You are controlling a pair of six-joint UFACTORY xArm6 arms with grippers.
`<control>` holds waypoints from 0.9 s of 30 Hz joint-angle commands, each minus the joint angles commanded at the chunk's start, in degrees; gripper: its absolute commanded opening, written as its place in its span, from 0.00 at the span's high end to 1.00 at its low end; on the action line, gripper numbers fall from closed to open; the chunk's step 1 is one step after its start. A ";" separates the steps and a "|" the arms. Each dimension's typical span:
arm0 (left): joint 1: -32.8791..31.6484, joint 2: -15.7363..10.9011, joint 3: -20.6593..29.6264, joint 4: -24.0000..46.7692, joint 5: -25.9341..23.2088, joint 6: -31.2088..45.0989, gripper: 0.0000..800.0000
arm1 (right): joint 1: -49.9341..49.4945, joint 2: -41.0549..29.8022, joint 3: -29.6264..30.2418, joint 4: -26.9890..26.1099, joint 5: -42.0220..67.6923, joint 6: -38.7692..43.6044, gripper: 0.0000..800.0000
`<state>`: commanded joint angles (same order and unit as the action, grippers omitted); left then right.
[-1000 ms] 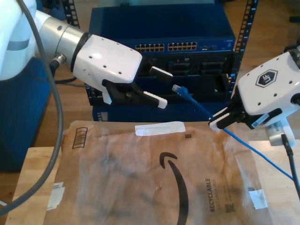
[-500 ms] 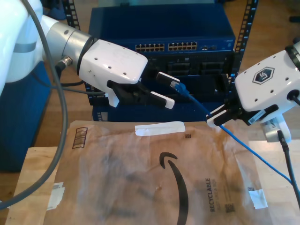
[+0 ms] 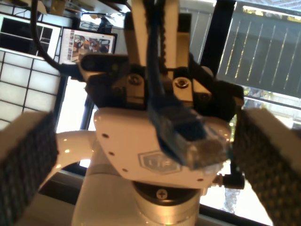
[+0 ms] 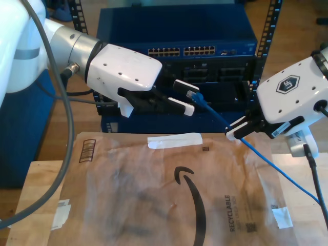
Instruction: Grab the cable and plug it in
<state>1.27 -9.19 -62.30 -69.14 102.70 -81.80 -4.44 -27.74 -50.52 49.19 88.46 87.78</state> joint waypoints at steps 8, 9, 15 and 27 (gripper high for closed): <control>0.09 0.00 0.18 0.00 -0.09 0.00 0.50 | -0.09 -0.26 0.09 0.09 0.00 0.00 0.98; 0.09 0.00 0.26 0.00 -0.09 0.00 0.50 | -0.09 -0.26 0.09 0.09 0.00 0.00 0.98; 0.62 0.00 0.26 0.00 0.00 -0.09 0.54 | -0.09 -0.35 0.09 0.09 0.00 0.00 0.98; 1.58 0.18 0.44 -0.18 0.00 -0.09 0.60 | -0.09 -0.26 0.09 0.09 0.09 0.00 0.98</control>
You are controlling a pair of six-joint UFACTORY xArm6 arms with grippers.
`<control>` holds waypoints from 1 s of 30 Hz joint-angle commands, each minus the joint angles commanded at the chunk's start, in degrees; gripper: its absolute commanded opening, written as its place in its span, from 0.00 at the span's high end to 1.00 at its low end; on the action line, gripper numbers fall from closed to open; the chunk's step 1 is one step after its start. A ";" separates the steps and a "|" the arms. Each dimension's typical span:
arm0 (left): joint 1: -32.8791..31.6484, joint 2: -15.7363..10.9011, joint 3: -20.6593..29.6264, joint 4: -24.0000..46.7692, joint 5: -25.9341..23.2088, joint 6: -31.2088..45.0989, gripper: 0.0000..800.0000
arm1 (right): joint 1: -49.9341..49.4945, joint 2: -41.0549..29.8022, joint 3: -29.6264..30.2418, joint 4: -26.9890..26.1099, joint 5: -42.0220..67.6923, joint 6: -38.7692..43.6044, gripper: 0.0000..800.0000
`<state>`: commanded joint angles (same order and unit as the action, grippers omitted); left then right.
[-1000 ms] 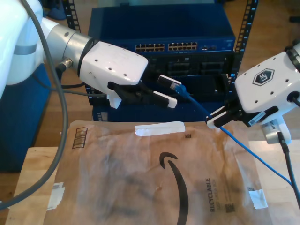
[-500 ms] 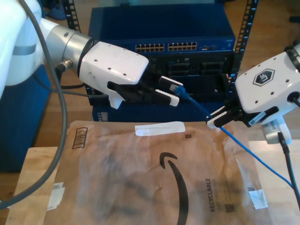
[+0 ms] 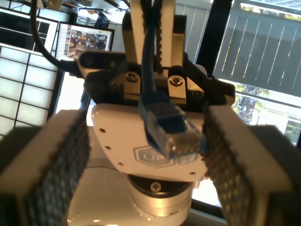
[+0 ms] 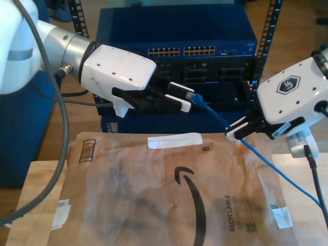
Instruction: Grab the cable and plug it in
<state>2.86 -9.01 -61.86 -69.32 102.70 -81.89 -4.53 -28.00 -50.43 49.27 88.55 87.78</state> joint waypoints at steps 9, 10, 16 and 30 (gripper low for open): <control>0.00 0.00 0.09 -2.11 0.09 0.09 0.63 | 0.18 0.09 0.00 0.00 -0.09 0.00 0.98; 0.00 0.00 0.18 -2.11 0.09 0.09 0.64 | 0.18 0.09 0.00 0.00 -0.09 0.00 0.98; 0.09 0.00 0.53 -2.02 0.09 0.18 0.69 | 0.18 0.09 0.00 0.00 -0.09 0.00 0.98; 0.18 0.00 0.88 -1.76 0.09 0.00 0.83 | 0.18 0.09 0.00 0.00 -0.09 0.00 0.98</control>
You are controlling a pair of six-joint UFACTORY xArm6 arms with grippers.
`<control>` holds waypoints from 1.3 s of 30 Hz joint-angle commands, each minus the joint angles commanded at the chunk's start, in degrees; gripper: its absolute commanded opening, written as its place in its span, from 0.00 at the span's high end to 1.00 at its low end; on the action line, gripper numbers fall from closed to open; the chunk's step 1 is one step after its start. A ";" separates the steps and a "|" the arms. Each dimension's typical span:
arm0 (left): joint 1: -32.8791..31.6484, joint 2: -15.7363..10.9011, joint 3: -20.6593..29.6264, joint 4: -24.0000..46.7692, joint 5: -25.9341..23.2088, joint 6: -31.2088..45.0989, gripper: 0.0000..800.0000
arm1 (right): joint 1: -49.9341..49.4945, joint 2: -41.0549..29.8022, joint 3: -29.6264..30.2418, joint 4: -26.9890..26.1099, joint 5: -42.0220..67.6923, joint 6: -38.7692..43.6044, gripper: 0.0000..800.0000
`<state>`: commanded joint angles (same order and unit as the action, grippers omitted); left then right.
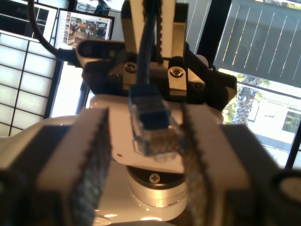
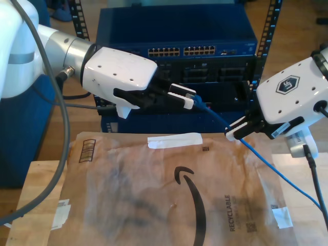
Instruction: Grab the cable and plug it in
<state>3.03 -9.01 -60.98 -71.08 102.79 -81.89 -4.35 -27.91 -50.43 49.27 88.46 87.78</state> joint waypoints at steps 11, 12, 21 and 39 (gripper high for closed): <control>0.62 -0.09 -0.09 0.35 -0.09 -0.79 1.00 | 0.97 -0.26 -0.44 -0.18 0.18 -0.18 0.03; 0.53 0.00 -0.09 0.26 -0.09 -1.93 1.00 | 1.32 -0.70 -0.44 -0.18 -0.09 -0.18 0.01; 4.04 5.71 -0.18 -0.26 7.38 -11.16 1.00 | 4.66 -5.19 -0.88 -0.53 -7.30 -0.26 0.01; 10.02 13.45 -0.35 -7.56 19.25 -18.02 0.99 | 14.42 -12.66 -0.26 1.23 -28.48 -12.13 0.01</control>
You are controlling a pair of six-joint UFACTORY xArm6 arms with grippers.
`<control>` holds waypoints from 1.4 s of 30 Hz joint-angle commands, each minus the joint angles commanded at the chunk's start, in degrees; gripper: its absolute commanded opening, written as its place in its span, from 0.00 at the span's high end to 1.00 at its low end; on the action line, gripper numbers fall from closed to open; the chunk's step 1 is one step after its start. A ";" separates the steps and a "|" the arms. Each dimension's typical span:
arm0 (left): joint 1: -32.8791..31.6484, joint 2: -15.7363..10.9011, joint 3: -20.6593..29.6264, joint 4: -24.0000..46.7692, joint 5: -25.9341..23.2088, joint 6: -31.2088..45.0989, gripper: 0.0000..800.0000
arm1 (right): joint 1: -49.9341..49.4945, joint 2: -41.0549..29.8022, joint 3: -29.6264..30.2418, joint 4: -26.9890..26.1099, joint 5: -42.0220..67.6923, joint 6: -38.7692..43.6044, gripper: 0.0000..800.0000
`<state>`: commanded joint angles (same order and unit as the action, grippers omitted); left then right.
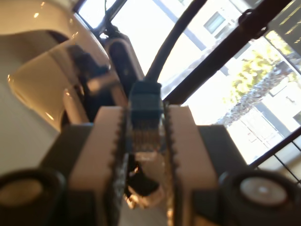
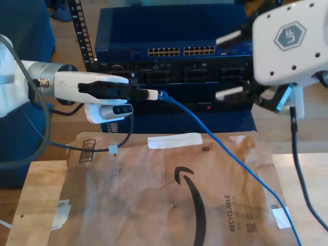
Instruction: Grab the cable and plug it in
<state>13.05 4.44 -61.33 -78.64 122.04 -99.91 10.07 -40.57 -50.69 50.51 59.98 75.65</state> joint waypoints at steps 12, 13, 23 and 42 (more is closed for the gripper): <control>1.58 3.43 0.26 -5.98 6.86 -2.37 0.99 | 13.45 -3.69 4.57 0.09 -11.96 -9.23 0.01; 2.73 3.78 0.26 -6.51 6.86 -2.37 0.98 | 14.68 -3.69 5.10 0.00 -12.84 -9.32 0.01; 3.43 4.48 0.26 -8.18 8.88 -2.37 0.96 | 27.52 0.18 10.20 0.00 -33.76 -13.80 0.01; 3.69 4.48 0.70 -8.09 9.76 -2.20 0.96 | 28.13 1.49 10.37 0.44 -36.40 -13.10 0.43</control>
<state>16.75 8.92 -60.63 -86.73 131.80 -102.11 38.20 -39.08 -40.32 50.95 23.58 62.55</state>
